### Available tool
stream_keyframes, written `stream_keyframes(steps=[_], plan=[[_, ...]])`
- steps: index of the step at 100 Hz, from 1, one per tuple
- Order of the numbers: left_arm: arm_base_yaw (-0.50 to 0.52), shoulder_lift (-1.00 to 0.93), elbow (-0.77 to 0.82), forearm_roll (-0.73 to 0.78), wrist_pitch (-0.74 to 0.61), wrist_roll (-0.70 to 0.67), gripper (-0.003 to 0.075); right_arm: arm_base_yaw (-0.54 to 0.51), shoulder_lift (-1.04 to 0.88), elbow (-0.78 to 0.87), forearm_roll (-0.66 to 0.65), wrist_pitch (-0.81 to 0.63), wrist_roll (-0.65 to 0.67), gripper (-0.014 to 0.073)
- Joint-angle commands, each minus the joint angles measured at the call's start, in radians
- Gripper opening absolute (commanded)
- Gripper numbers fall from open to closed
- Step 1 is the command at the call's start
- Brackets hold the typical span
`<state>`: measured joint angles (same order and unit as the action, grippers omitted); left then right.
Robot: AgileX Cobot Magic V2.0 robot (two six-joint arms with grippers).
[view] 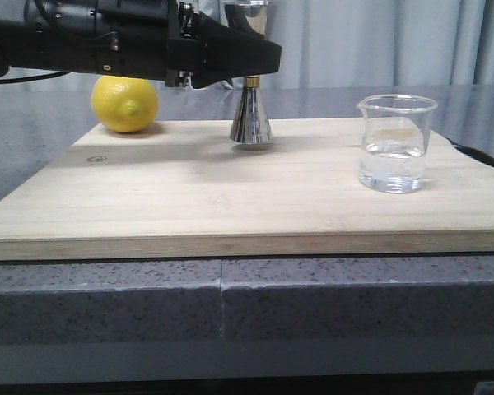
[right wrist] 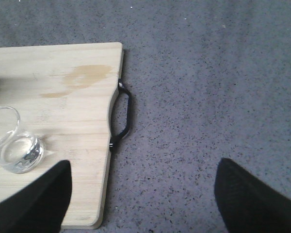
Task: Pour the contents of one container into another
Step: 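Reach the left gripper to the steel jigger and grasp its upper cup, then reach the right gripper to the glass beaker and grasp it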
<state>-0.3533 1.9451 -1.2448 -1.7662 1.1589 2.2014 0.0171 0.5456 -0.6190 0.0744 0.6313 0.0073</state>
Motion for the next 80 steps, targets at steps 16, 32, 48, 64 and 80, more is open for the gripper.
stream_keyframes(steps=[16, 32, 48, 64, 80], plan=[[-0.006, -0.047, -0.029, -0.087, 0.12, -0.007, 0.026, -0.006, 0.009, -0.039, 0.01, -0.062, -0.007, 0.0547], [-0.006, -0.047, -0.029, -0.085, 0.116, -0.007, 0.026, -0.006, 0.009, -0.05, 0.035, -0.046, -0.007, 0.0547], [-0.006, -0.047, -0.029, -0.085, 0.112, -0.007, 0.026, -0.006, 0.015, -0.11, 0.038, 0.004, -0.101, 0.0547], [-0.006, -0.047, -0.029, -0.085, 0.112, -0.007, 0.026, 0.002, 0.064, -0.173, 0.048, 0.105, -0.202, 0.0547], [-0.006, -0.047, -0.029, -0.085, 0.112, -0.007, 0.026, 0.163, 0.112, -0.216, 0.059, 0.109, -0.231, 0.0547]])
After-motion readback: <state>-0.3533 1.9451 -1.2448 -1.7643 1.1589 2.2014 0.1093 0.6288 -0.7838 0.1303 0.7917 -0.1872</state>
